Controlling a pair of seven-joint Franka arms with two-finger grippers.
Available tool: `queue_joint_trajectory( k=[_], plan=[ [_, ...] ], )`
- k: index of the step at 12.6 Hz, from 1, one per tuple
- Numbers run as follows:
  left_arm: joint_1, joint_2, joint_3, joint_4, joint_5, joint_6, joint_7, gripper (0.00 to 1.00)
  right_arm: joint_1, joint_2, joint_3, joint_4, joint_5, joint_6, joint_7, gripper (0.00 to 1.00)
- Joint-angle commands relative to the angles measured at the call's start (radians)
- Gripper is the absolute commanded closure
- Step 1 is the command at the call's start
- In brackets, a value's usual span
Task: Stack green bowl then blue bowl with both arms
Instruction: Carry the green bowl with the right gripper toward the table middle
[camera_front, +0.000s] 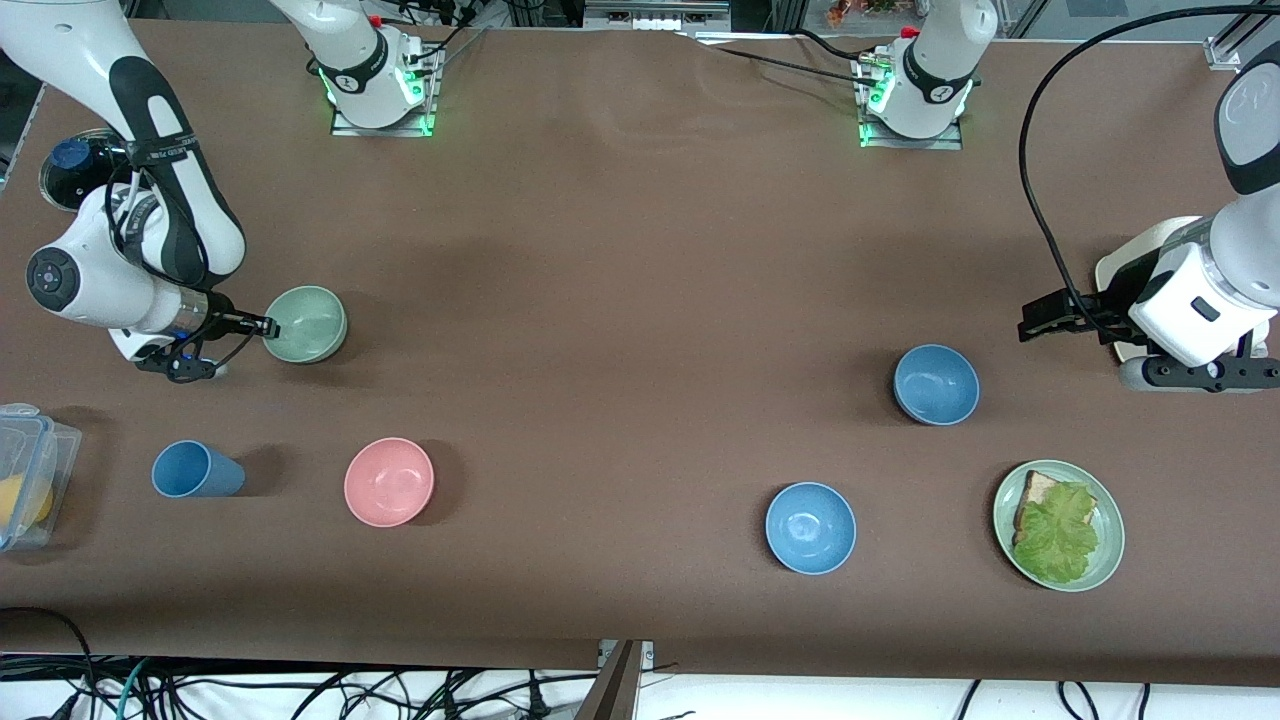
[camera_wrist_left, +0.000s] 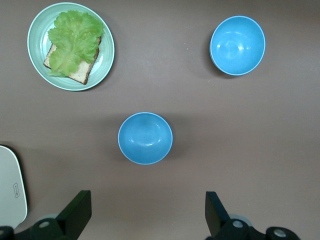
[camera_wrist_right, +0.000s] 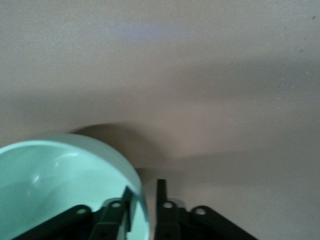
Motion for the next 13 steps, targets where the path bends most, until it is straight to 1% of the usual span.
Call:
queue_joint_trajectory(
  k=[1, 3, 5, 6, 7, 8, 9, 11, 12, 13],
  plan=[
    [0.002, 0.017, -0.001, 0.031, 0.010, -0.003, 0.018, 0.00, -0.009, -0.014, 0.012, -0.002, 0.019, -0.028, -0.024, 1.00],
    [-0.001, 0.017, -0.001, 0.031, 0.010, -0.001, 0.018, 0.00, -0.008, -0.034, 0.024, 0.011, 0.019, -0.078, -0.021, 1.00],
    [-0.001, 0.017, -0.003, 0.031, 0.010, -0.001, 0.018, 0.00, -0.005, -0.080, 0.061, 0.073, 0.019, -0.220, 0.011, 1.00],
    [-0.002, 0.017, -0.003, 0.031, 0.010, -0.001, 0.018, 0.00, -0.005, -0.083, 0.081, 0.117, 0.025, -0.290, 0.046, 1.00],
    [-0.004, 0.017, -0.003, 0.031, 0.010, -0.001, 0.018, 0.00, -0.005, -0.088, 0.121, 0.160, 0.047, -0.360, 0.093, 1.00],
    [-0.004, 0.017, -0.004, 0.032, 0.009, 0.000, 0.019, 0.00, -0.003, -0.092, 0.174, 0.188, 0.064, -0.399, 0.153, 1.00],
    [-0.001, 0.017, -0.004, 0.032, 0.010, 0.031, 0.019, 0.00, -0.002, -0.100, 0.237, 0.206, 0.064, -0.402, 0.233, 1.00],
    [-0.001, 0.009, -0.003, 0.029, 0.012, 0.084, 0.019, 0.00, 0.012, -0.096, 0.383, 0.229, 0.064, -0.372, 0.470, 1.00],
    [-0.001, 0.006, -0.003, 0.026, 0.012, 0.085, 0.019, 0.00, 0.030, -0.083, 0.435, 0.235, 0.065, -0.329, 0.547, 1.00],
    [-0.001, 0.006, -0.003, 0.019, 0.012, 0.082, 0.018, 0.00, 0.079, -0.064, 0.464, 0.239, 0.068, -0.265, 0.612, 1.00]
  ],
)
